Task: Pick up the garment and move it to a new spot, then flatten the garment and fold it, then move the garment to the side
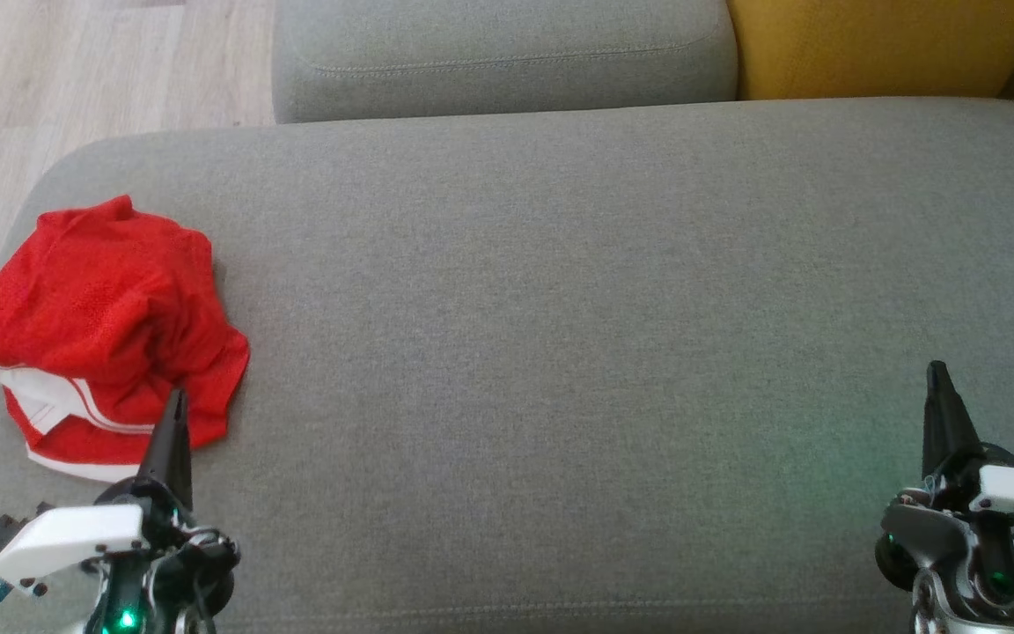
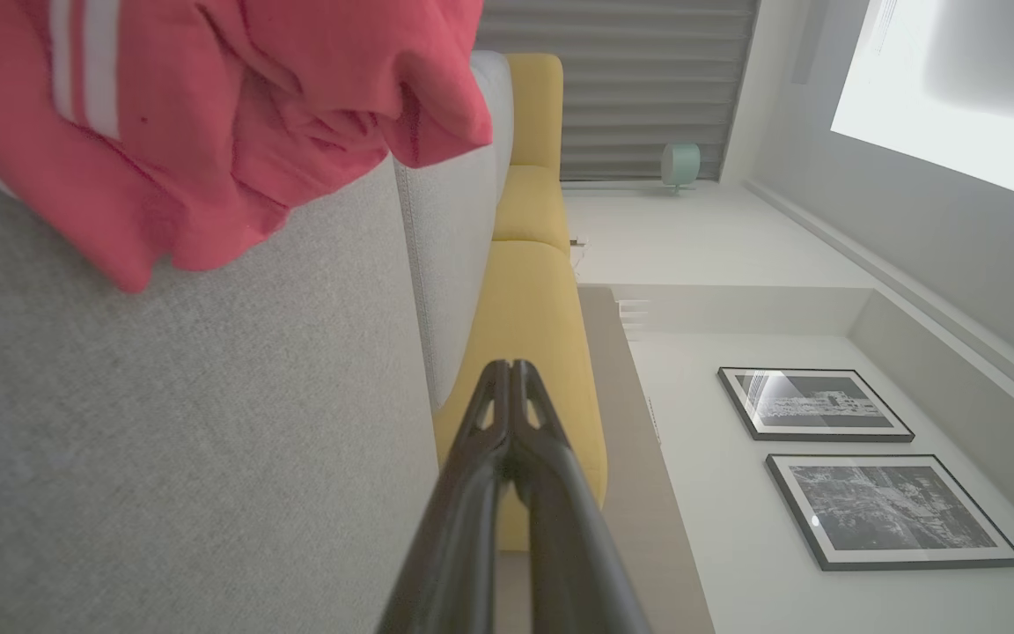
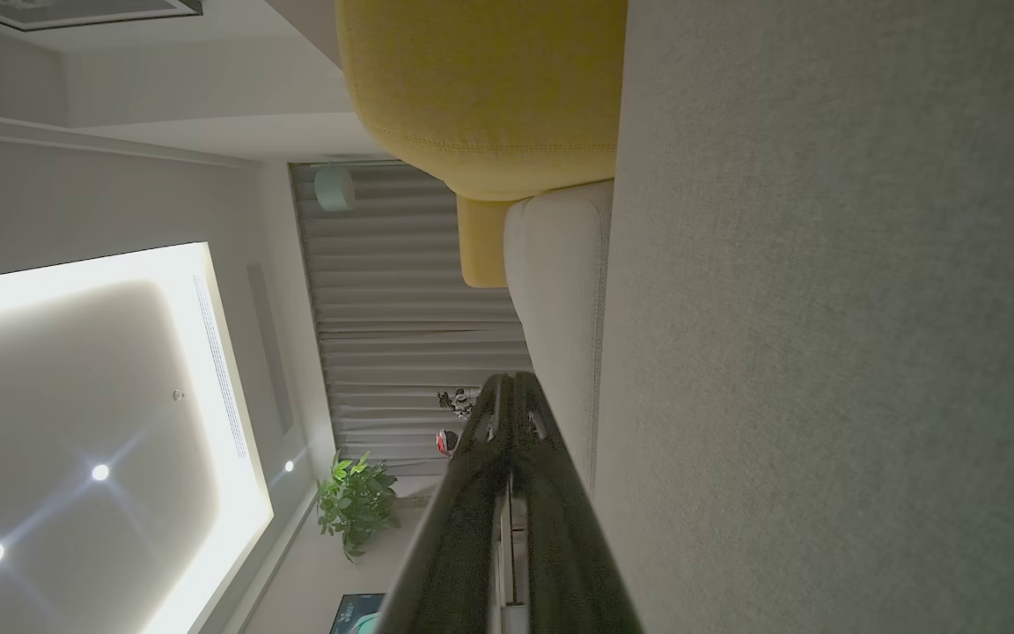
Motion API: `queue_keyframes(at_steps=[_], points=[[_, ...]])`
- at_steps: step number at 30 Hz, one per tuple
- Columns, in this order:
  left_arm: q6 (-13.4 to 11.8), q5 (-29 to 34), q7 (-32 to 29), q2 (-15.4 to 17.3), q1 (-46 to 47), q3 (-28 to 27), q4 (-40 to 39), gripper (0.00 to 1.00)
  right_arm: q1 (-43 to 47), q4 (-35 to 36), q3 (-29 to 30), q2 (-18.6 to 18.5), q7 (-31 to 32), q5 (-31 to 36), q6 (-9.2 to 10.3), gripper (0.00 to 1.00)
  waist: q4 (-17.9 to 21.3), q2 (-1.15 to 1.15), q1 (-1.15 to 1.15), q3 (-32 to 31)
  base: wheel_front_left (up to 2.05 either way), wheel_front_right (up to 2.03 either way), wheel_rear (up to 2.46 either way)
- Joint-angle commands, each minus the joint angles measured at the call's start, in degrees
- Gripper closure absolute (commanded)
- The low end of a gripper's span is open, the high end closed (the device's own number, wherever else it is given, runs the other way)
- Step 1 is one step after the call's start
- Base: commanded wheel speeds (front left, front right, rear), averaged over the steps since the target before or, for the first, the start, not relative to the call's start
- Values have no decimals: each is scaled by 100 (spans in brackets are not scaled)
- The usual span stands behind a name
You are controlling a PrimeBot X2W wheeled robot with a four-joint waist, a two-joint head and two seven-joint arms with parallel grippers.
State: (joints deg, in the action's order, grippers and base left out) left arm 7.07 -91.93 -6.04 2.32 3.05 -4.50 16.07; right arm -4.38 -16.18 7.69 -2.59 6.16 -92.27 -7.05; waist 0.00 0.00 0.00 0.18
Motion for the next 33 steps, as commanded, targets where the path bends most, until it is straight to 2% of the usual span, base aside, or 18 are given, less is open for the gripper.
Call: queue_keyframes(at_steps=[1,2,3,6,19,33], points=[[42,-26,-43,55,313,-199,-204,100,-181,215,-119,-29,31,8,-44,100,0,0,0,0,0,0,0],[42,-26,-43,55,313,-199,-204,100,-181,215,-119,-29,31,8,-44,100,0,0,0,0,0,0,0],[0,0,0,0,0,0,0,0,0,-1,0,0,-1,0,0,0,0,0,0,0,0,0,0],[-10,1,10,-30,-124,16,254,0,95,-249,-12,25,-4,0,1,0,0,0,0,0,0,0,0],[-5,188,211,-21,-57,31,208,0,50,-152,-27,20,-206,271,-3,0,-12,0,0,16,0,0,0],[-11,637,462,-11,104,-146,41,0,-118,40,29,14,-460,1229,-9,0,-41,0,0,7,0,0,0]])
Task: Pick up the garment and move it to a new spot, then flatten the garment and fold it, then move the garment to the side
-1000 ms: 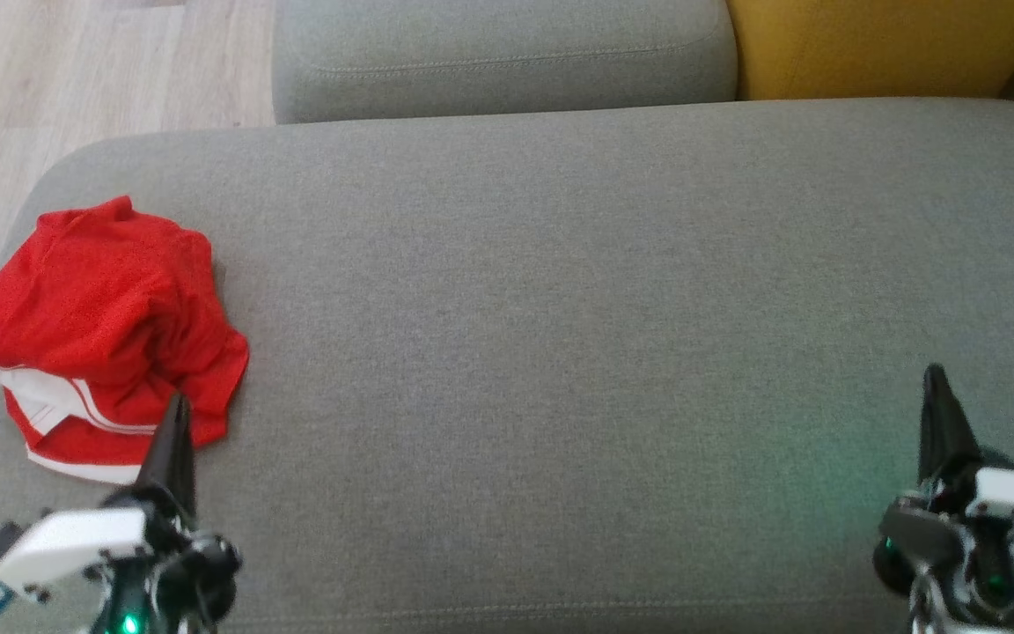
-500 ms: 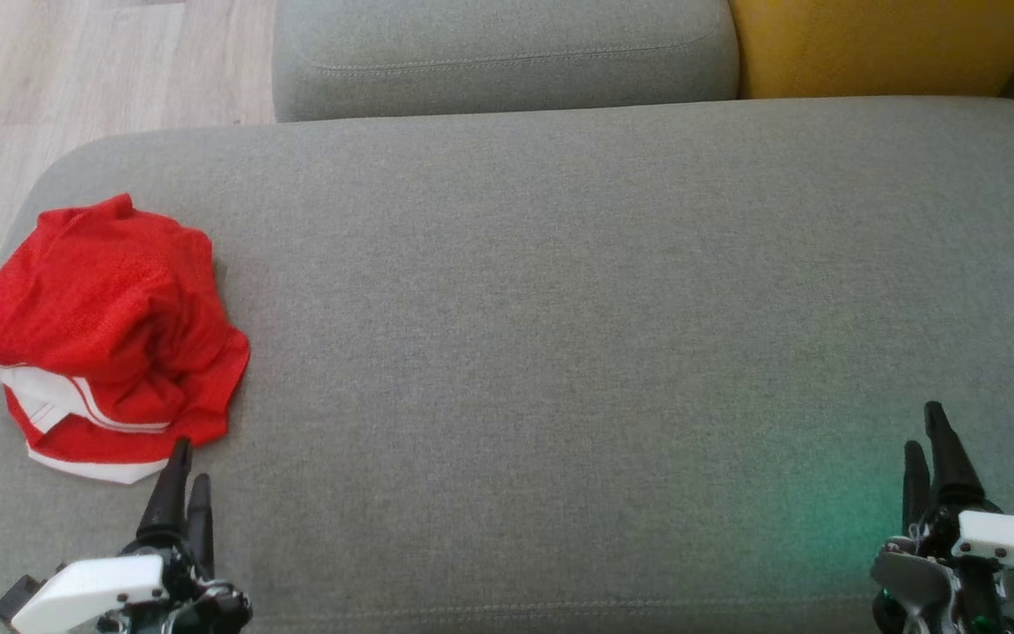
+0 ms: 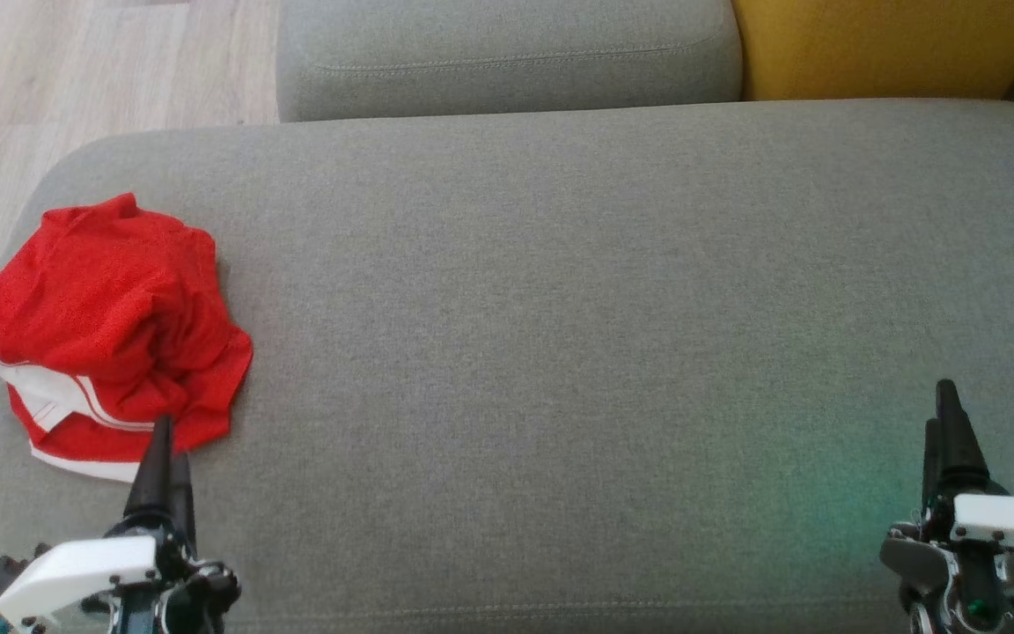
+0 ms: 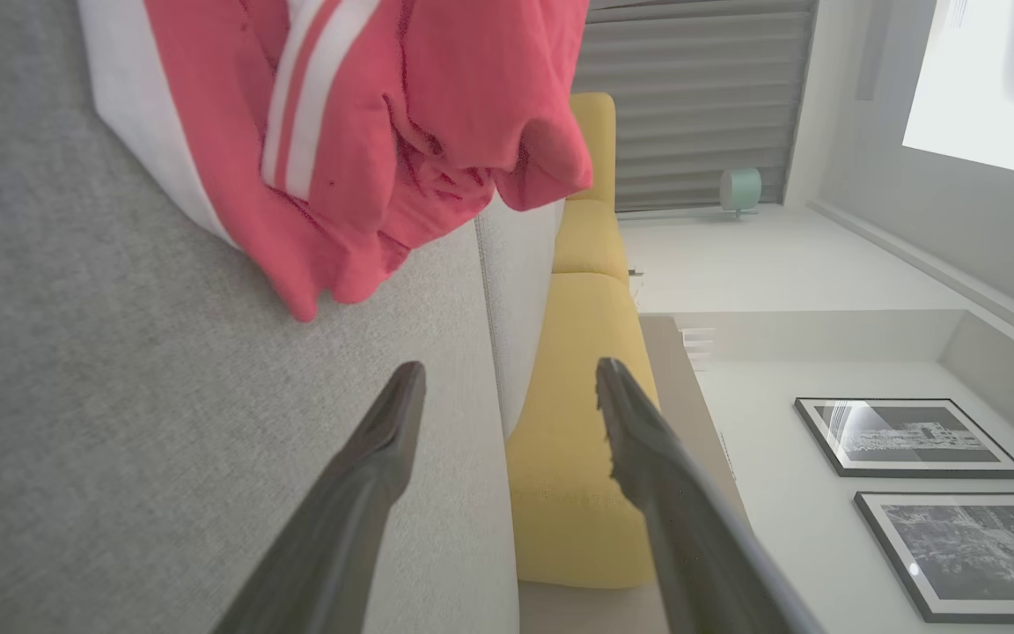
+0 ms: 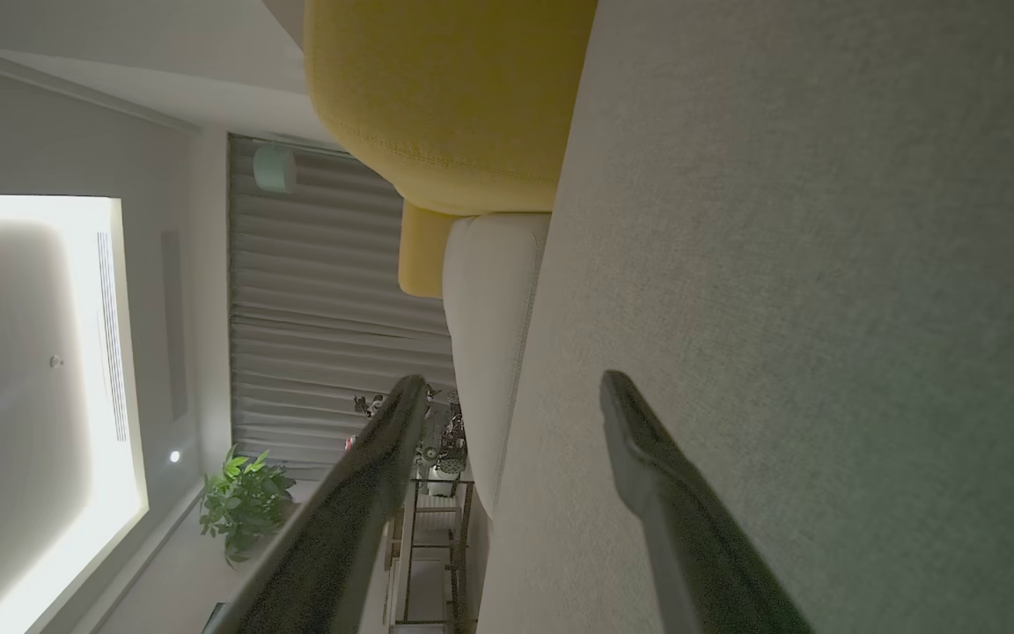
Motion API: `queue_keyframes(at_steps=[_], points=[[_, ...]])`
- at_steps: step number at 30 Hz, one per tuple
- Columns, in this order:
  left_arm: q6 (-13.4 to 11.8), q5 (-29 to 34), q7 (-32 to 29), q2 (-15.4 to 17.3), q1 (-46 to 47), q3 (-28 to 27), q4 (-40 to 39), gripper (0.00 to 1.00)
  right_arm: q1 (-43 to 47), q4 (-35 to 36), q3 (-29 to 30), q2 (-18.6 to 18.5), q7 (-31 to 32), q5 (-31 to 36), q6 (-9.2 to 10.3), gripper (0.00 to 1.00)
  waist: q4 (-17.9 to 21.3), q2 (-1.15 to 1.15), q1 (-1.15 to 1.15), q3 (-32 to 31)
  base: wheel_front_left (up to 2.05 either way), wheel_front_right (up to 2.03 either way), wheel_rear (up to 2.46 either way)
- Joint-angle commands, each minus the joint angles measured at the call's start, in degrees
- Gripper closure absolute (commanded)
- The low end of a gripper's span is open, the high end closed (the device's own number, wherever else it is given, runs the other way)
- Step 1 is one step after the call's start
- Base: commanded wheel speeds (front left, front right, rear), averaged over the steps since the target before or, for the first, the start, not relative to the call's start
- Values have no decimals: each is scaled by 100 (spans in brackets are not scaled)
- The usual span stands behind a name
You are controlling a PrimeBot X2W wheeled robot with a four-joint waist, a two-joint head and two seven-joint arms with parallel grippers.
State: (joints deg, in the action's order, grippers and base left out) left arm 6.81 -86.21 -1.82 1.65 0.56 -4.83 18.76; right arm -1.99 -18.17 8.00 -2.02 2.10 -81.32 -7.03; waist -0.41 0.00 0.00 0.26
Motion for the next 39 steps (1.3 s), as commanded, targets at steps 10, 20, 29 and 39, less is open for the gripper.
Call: queue_keyframes(at_steps=[10,20,29,39], points=[[-103,595,207,63,437,-106,-619,0,-499,609,-78,-48,-223,1225,-14,0,-14,0,0,10,0,0,0],[-245,1458,375,69,477,141,-1038,0,-604,1020,-215,-52,-392,2491,-18,0,-21,0,0,26,0,0,0],[-271,2462,526,75,478,502,-1274,0,-625,1127,-459,-56,-544,3595,-21,0,-15,0,0,56,0,0,0],[-281,3613,676,82,524,860,-1425,0,-667,1186,-694,-60,-696,4686,-25,0,4,0,0,91,0,0,0]])
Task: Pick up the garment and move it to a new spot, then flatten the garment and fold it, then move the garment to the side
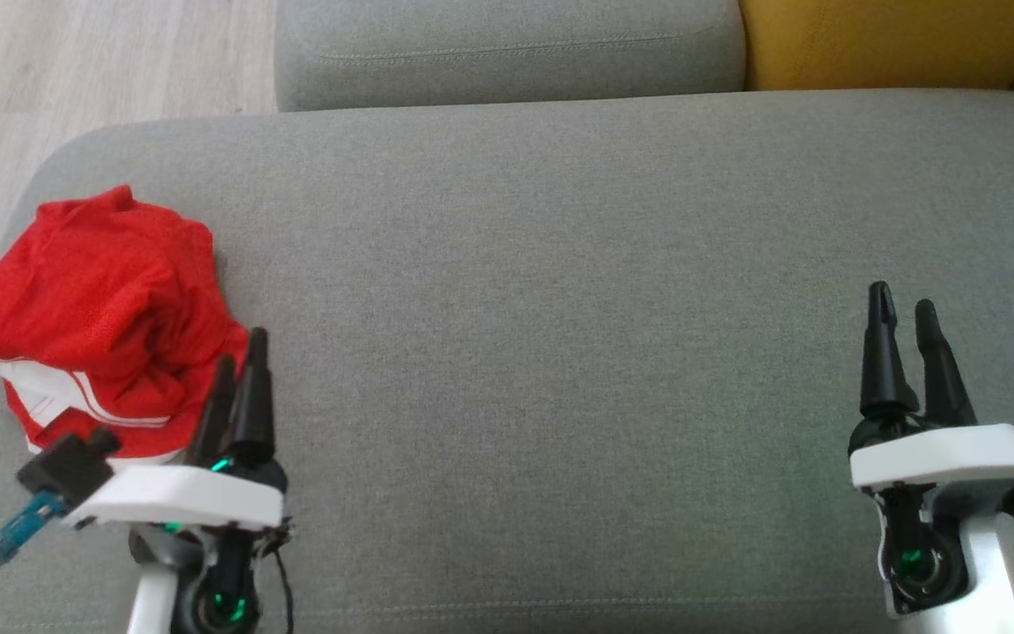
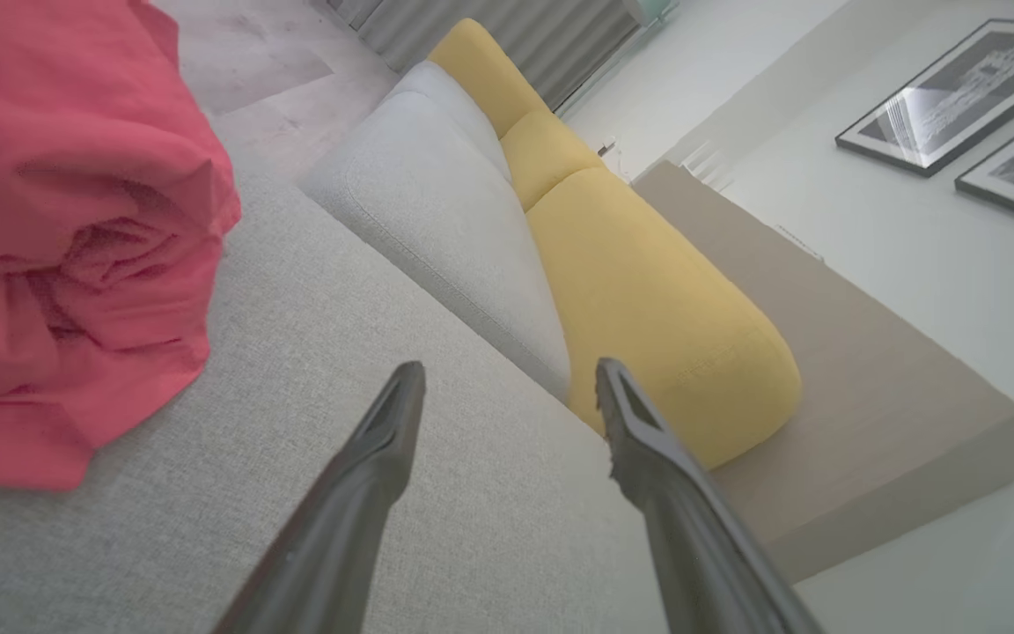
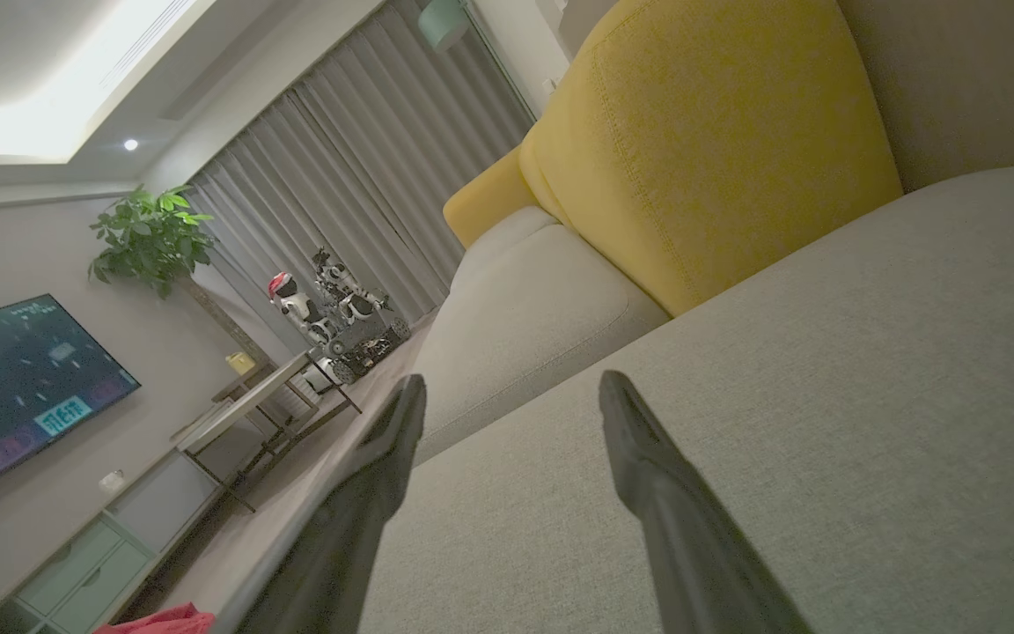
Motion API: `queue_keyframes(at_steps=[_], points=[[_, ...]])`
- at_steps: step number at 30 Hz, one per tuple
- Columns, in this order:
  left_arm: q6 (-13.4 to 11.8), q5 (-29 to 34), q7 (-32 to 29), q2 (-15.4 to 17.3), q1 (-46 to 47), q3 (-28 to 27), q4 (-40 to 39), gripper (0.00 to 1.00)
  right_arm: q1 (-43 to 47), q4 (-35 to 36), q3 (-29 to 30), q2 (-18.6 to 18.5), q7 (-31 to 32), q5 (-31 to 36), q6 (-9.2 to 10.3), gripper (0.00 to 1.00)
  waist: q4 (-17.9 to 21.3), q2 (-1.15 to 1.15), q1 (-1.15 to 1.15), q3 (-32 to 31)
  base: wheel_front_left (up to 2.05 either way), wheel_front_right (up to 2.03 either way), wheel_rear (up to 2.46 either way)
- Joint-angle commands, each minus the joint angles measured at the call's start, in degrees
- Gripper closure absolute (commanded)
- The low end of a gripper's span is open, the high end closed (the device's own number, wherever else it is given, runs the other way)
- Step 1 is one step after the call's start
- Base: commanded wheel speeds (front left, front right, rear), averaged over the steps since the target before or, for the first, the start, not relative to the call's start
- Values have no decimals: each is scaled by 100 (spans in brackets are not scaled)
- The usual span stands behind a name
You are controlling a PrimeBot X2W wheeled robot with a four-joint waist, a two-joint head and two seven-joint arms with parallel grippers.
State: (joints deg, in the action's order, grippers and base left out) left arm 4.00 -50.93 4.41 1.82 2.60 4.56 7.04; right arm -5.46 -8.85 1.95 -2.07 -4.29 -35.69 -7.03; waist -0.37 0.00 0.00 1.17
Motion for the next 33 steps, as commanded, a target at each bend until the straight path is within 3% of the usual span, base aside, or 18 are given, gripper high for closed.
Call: queue_keyframes(at_steps=[1,11,33], points=[[1,216,70,66,324,-34,-262,0,-321,258,-103,-55,-73,219,-25,0,2,0,0,3,0,0,0],[1,1459,238,92,366,360,-252,0,-318,281,-159,-59,-242,1152,-29,0,20,0,0,24,0,0,0],[-903,3440,605,629,665,1474,-320,0,-379,149,-228,-69,-613,3198,-36,0,26,0,0,23,0,0,0]])
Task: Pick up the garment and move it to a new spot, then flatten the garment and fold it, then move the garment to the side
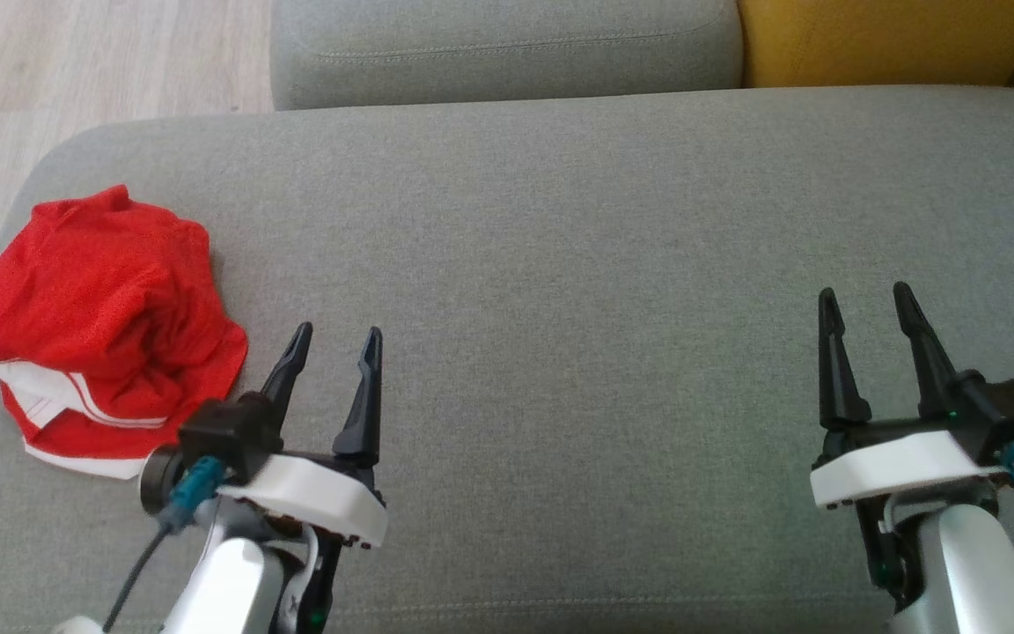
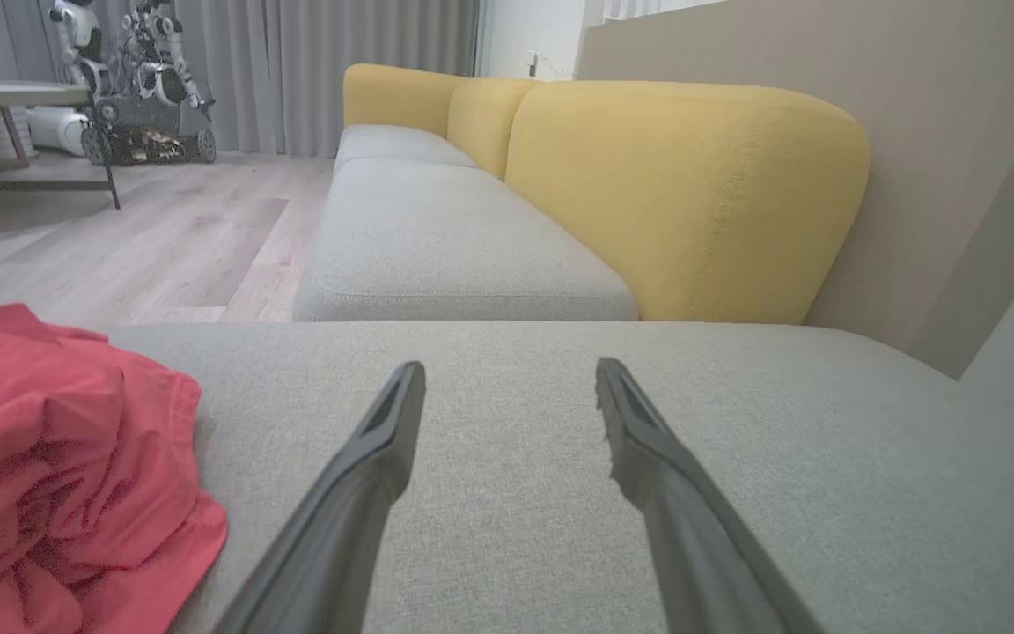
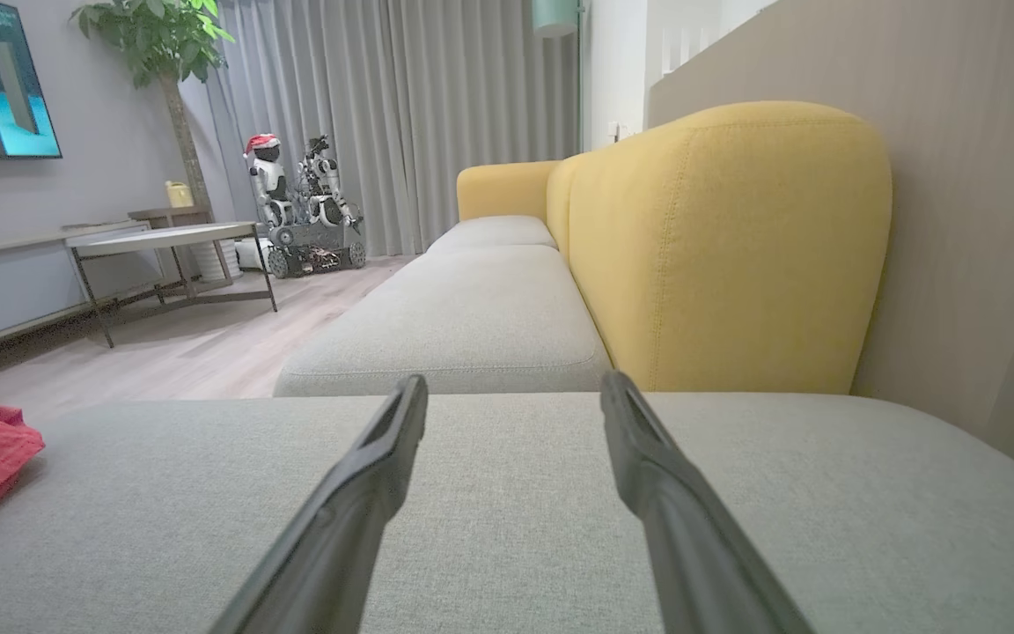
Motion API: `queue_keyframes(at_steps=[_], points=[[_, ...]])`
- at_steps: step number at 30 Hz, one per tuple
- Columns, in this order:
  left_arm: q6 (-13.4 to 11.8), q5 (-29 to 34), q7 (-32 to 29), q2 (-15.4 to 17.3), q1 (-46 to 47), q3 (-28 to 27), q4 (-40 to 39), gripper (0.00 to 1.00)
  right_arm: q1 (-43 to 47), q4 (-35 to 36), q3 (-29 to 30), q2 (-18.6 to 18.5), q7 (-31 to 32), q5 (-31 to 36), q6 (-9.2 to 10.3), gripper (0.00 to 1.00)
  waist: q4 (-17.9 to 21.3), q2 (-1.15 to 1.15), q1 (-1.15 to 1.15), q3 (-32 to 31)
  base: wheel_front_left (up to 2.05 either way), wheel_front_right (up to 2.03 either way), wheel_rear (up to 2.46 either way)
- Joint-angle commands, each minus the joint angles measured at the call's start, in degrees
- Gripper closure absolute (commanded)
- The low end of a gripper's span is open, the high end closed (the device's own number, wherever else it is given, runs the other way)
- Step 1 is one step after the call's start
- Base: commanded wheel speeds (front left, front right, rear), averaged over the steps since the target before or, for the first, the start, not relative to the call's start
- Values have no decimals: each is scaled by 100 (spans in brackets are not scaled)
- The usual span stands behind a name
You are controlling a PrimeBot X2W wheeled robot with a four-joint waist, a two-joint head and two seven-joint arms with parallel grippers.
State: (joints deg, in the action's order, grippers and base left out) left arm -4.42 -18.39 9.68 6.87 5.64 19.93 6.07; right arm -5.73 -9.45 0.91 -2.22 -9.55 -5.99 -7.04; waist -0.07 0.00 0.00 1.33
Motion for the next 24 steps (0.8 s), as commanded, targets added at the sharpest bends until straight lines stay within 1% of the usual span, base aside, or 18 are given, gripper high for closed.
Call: queue_keyframes(at_steps=[1,2,5,10,11,13,15,19,22,24], points=[[-92,244,95,152,380,-10,-215,0,-356,208,-125,-54,-104,321,-36,0,-5,0,0,8,0,0,0],[-92,244,95,152,380,-10,-215,0,-356,208,-125,-54,-104,321,-36,0,-5,0,0,8,0,0,0],[-199,470,145,251,443,162,-173,0,-370,188,-117,-55,-155,606,-37,0,-6,0,0,6,0,0,0],[-540,973,229,436,560,490,-87,0,-418,154,-115,-57,-239,1057,-39,0,7,0,0,10,0,0,0],[-638,1092,262,488,600,616,-80,0,-434,145,-120,-58,-273,1233,-39,0,12,0,0,17,0,0,0],[-696,1109,296,497,625,704,-96,0,-453,142,-116,-59,-307,1305,-40,0,16,0,0,27,0,0,0],[-703,1058,312,476,624,715,-112,0,-460,146,-116,-60,-324,1274,-40,0,16,0,0,31,0,0,0],[-659,712,396,262,525,476,-126,0,-456,155,-167,-62,-408,917,-42,0,12,0,0,43,0,0,0],[-507,494,446,38,433,167,-121,0,-445,75,-149,-63,-458,554,-43,0,0,0,0,44,0,0,0],[-395,526,480,-51,398,2,-116,0,-452,13,-138,-64,-490,513,-44,0,-9,0,0,43,0,0,0]])
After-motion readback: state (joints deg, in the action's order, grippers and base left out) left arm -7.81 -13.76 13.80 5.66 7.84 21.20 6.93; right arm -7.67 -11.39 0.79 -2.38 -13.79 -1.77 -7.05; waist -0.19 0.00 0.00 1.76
